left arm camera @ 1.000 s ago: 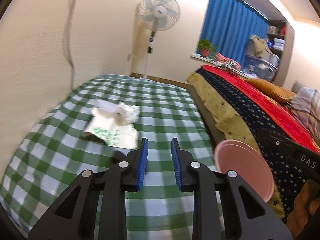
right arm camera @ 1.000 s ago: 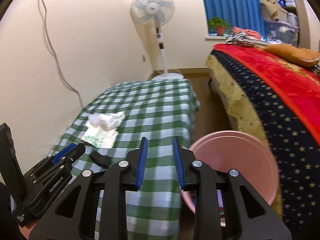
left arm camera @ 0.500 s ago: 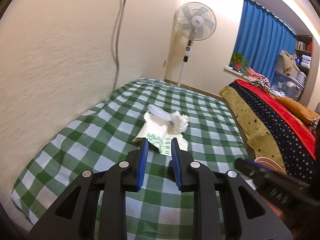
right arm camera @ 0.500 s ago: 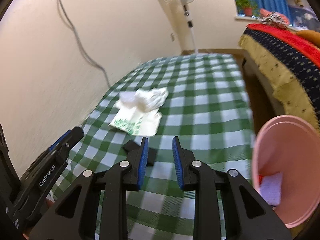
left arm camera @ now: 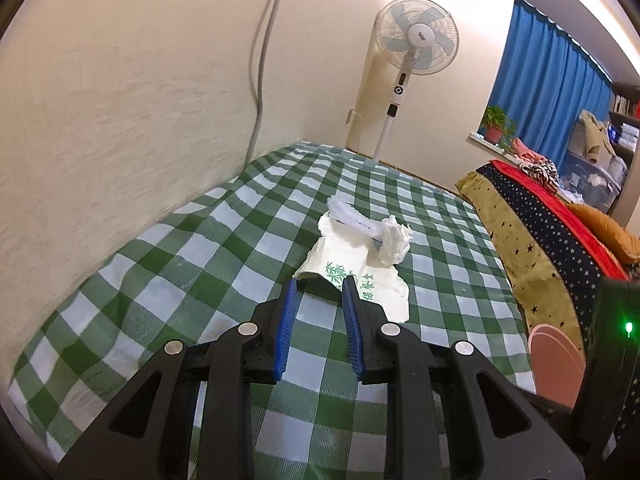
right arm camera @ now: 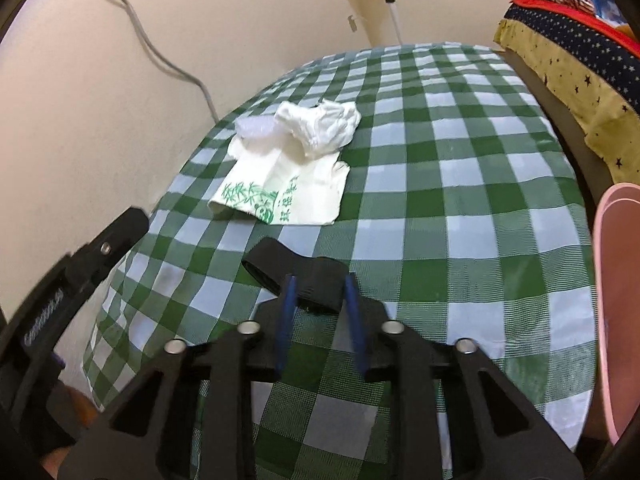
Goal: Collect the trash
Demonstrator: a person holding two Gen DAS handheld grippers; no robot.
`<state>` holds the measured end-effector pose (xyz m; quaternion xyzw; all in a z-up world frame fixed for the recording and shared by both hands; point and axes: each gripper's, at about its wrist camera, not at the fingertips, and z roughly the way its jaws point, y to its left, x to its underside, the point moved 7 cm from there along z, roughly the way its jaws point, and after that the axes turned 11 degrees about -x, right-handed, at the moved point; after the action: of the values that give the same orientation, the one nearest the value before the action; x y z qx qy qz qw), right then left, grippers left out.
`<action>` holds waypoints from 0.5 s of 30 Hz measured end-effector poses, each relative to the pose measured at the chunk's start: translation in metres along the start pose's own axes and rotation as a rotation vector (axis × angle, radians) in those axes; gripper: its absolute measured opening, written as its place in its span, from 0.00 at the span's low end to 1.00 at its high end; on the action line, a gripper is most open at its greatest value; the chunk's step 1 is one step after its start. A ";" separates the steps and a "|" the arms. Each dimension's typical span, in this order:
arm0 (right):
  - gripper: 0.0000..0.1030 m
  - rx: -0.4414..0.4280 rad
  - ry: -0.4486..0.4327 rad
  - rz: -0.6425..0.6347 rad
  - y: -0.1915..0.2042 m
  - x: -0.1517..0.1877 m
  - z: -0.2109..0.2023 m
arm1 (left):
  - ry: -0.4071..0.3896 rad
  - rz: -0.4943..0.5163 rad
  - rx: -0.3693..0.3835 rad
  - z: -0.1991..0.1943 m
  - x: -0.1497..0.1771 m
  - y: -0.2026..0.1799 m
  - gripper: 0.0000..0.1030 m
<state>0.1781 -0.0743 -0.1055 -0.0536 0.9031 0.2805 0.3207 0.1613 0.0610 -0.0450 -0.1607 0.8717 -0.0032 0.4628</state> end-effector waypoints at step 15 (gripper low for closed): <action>0.09 0.109 -0.095 0.030 -0.041 -0.017 -0.038 | 0.104 -0.019 0.047 0.045 0.008 -0.021 0.23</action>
<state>0.1819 -0.1308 -0.0907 -0.0090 0.9015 0.2381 0.3612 0.1987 0.0452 -0.0740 -0.1579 0.8926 -0.0363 0.4207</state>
